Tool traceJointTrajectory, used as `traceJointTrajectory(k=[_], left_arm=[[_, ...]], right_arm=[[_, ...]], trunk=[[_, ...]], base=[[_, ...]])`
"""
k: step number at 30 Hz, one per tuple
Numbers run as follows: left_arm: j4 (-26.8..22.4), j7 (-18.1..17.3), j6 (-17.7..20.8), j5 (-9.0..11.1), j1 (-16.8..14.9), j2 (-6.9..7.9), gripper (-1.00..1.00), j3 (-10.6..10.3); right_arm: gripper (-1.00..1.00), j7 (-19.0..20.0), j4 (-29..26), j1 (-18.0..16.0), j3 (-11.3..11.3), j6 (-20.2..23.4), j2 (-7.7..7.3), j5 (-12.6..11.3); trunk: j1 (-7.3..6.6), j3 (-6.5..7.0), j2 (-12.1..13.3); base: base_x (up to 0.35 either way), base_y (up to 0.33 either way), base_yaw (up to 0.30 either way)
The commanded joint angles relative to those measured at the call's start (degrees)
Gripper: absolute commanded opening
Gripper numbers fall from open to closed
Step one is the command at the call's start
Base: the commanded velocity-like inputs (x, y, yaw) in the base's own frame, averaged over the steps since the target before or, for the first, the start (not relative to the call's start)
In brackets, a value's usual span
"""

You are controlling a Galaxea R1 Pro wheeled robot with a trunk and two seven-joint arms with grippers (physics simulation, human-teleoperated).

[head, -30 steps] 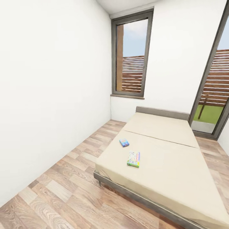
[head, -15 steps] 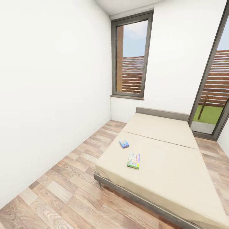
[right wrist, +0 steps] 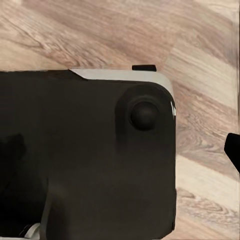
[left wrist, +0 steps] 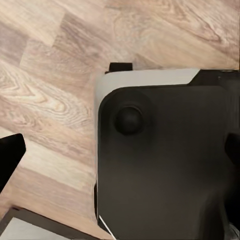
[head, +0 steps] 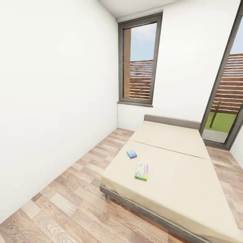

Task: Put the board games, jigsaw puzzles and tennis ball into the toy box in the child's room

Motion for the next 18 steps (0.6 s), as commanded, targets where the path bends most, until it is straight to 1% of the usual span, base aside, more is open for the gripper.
traceJointTrajectory(k=[1,2,4,5,6,7,8,9,11,12,14,18], left_arm=[[-0.1,0.0,0.0,0.1,-0.6,0.27,1.0,0.1],[-0.2,0.0,0.1,0.1,-2.0,0.79,1.0,0.1],[-0.3,0.0,0.2,0.1,-3.5,1.26,1.0,0.1],[-0.4,0.0,0.5,0.2,-5.2,1.73,1.0,0.1],[-0.4,0.0,0.8,0.2,-6.0,1.98,1.0,0.1],[-0.4,-0.1,1.8,0.2,-7.6,2.48,1.0,0.1],[-0.4,-0.2,2.4,0.3,-8.5,2.73,1.0,0.1],[-0.4,-0.4,3.7,0.5,-10.1,3.2,1.0,0.1],[-0.4,-0.5,4.9,0.9,-11.8,3.53,1.0,0.2],[-0.4,-0.6,5.8,1.4,-13.4,3.74,1.0,0.2],[-0.5,-0.6,6.5,2.1,-15.4,3.92,1.0,0.2],[-1.2,-0.6,6.8,2.6,-17.6,4.04,1.0,0.1]], right_arm=[[1.0,-0.1,-0.8,-0.2,-0.2,-0.1,0.03,-0.3],[1.0,-0.3,-2.4,-0.8,-0.4,0.2,0.05,-0.8],[1.0,-0.6,-4.0,-1.6,-0.5,0.9,0.06,-1.3],[1.0,-0.9,-5.5,-2.8,-0.5,2.1,0.12,-1.7],[1.0,-1.0,-6.0,-3.4,-0.6,2.9,0.16,-1.8],[1.0,-1.3,-6.8,-4.9,-0.6,4.8,0.26,-2.0],[1.0,-1.5,-7.1,-5.6,-0.6,5.9,0.31,-2.1],[1.0,-1.9,-7.5,-7.3,-0.6,8.0,0.45,-2.2],[1.0,-2.2,-7.8,-9.0,-0.7,9.8,0.57,-2.2],[1.0,-2.4,-7.9,-10.6,-0.7,11.1,0.64,-2.3],[1.0,-2.6,-8.1,-12.8,-0.7,12.4,0.76,-2.3],[1.0,-2.6,-8.2,-15.5,-0.7,13.4,0.95,-2.3]], trunk=[[-0.23,0.11,0.4],[-0.45,0.29,0.8],[-0.89,0.65,1.6],[-1.1,0.83,2.0],[-1.32,1.01,2.4],[-1.54,1.18,2.8],[-1.76,1.36,3.2],[-1.98,1.54,3.6],[-2.42,1.9,4.4],[-2.64,2.08,4.8],[-3.08,2.44,5.6],[-3.96,3.16,7.2]], base=[[0.0,0.0,0.0],[0.0,0.0,0.0],[0.0,0.0,0.0],[0.0,0.0,0.0],[0.0,0.0,0.0],[0.0,0.0,0.0],[0.0,0.0,0.0],[0.0,0.0,0.0],[0.0,0.0,0.0],[0.0,0.0,0.0],[0.0,0.0,0.0],[0.0,0.0,0.0]])
